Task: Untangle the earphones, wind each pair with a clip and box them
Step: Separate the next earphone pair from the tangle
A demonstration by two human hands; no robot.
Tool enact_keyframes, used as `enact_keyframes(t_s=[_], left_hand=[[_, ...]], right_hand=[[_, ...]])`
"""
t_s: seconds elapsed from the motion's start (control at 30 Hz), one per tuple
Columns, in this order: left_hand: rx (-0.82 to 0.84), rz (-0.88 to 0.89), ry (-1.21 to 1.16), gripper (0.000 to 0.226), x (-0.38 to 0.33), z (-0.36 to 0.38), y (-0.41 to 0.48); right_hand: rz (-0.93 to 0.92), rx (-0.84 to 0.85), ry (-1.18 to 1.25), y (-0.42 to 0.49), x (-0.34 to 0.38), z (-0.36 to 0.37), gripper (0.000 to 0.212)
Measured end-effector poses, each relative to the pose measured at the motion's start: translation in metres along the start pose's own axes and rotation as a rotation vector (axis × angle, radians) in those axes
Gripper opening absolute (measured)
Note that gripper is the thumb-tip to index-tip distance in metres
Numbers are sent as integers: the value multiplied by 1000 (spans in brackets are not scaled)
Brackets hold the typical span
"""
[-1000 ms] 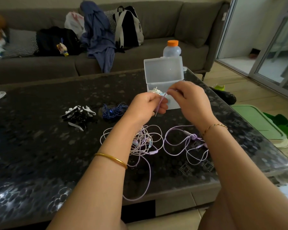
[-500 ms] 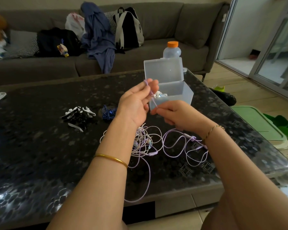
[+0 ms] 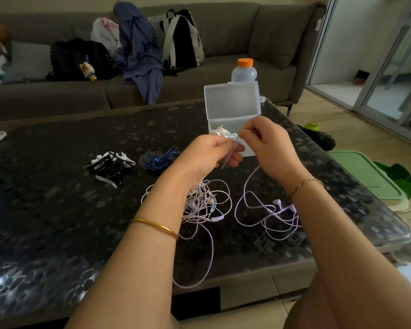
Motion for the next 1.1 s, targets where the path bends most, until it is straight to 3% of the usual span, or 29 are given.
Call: enact_keyframes(t_s=[0.17, 0.3, 0.4, 0.5, 0.57, 0.67, 0.83, 0.97, 1.1], left_hand=[[62, -129, -552, 24, -5, -7, -2], [-182, -90, -819, 19, -7, -12, 3], [-388, 24, -589, 15, -1, -11, 4], [-486, 251, 11, 17, 7, -11, 3], [-422, 273, 269, 15, 11, -9, 4], [-271, 182, 295, 18, 9, -5, 0], [-43, -3, 63, 29, -6, 1, -4], [26, -204, -143, 25, -6, -4, -5], [217, -384, -535, 26, -5, -13, -10]], right_hand=[[80, 69, 188, -3, -2, 2, 18], [55, 373, 174, -12, 7, 4, 18], [-17, 496, 150, -15, 20, 1, 17], [-50, 430, 112, -12, 23, -5, 20], [-13, 329, 144, -9, 19, -8, 19], [7, 181, 117, -4, 11, -8, 16], [84, 10, 91, 1, -2, 0, 12], [47, 95, 79, -3, -6, 10, 12], [-7, 149, 151, -6, -8, 11, 20]])
Point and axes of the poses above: each hand's wrist, its own y-axis towards the middle knuckle, its own z-axis out of the palm, x = y × z, the point moved 1 cm from there along y, towards the middle knuckle, and after that the axes turned 6 degrees about -y, right-handed, at the moved point
